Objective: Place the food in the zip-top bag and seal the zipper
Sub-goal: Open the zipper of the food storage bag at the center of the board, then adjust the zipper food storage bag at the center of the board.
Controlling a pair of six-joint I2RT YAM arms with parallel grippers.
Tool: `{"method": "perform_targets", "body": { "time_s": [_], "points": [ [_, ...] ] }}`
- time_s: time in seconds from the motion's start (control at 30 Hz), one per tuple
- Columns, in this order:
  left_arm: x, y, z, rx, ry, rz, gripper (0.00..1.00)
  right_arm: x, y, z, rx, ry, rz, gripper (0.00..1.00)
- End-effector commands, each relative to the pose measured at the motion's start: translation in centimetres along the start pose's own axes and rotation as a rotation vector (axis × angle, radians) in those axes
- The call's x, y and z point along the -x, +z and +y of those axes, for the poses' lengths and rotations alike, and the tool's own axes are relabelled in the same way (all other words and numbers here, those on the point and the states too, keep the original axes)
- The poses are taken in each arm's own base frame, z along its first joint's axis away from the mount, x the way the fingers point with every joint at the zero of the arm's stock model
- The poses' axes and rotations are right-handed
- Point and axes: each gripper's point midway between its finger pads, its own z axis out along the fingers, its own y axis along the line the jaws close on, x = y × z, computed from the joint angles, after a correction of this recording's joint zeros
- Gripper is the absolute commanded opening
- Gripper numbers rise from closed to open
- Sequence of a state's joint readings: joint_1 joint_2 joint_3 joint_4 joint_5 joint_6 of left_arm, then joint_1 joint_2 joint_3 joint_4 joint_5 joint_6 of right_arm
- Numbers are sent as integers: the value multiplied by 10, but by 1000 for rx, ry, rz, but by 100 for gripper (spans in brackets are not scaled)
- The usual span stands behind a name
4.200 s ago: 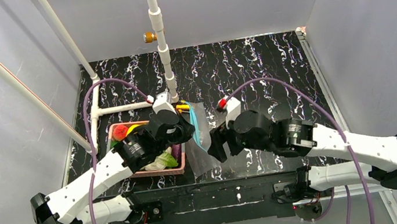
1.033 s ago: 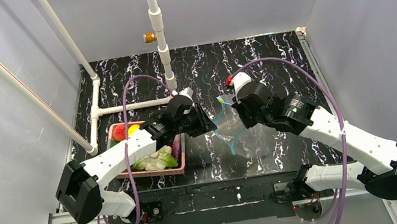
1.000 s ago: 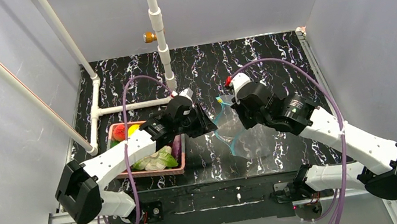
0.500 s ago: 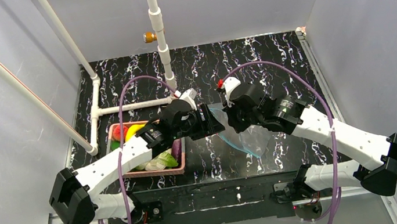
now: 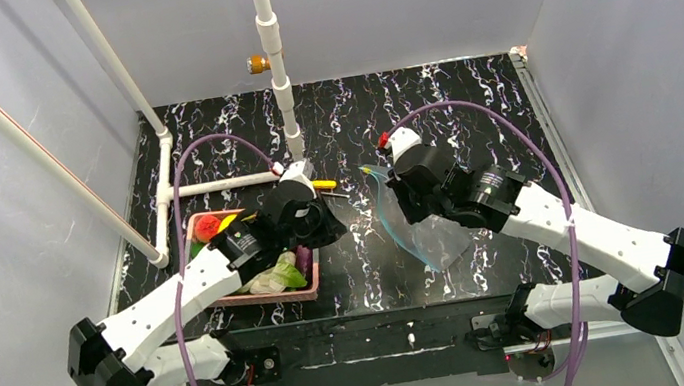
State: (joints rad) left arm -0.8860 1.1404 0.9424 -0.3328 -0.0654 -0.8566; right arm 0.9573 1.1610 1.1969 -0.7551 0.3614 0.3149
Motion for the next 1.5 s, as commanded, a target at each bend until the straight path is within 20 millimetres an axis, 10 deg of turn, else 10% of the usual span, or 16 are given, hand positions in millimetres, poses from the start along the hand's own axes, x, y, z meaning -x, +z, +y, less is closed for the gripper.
{"method": "perform_targets", "body": {
  "time_s": [0.0,0.23,0.47,0.57,0.9,1.13,1.47],
  "points": [
    [-1,-13,42,193,55,-11,0,22,-10,-16,-90,11,-83,1],
    [0,-11,22,96,30,-10,1,19,-11,-9,-40,14,-88,1],
    [10,-40,-18,-114,20,-42,56,18,-4,7,32,38,-73,1],
    [9,-57,-15,-111,40,-36,96,19,-3,14,67,40,-70,1],
    [1,-134,88,339,154,-33,98,18,-8,16,89,46,-88,1],
    [-5,-155,114,435,116,-52,98,17,-2,18,82,58,-74,1],
    [11,-89,-65,-422,0,-61,98,25,6,38,138,123,-28,1]
  ]
}}
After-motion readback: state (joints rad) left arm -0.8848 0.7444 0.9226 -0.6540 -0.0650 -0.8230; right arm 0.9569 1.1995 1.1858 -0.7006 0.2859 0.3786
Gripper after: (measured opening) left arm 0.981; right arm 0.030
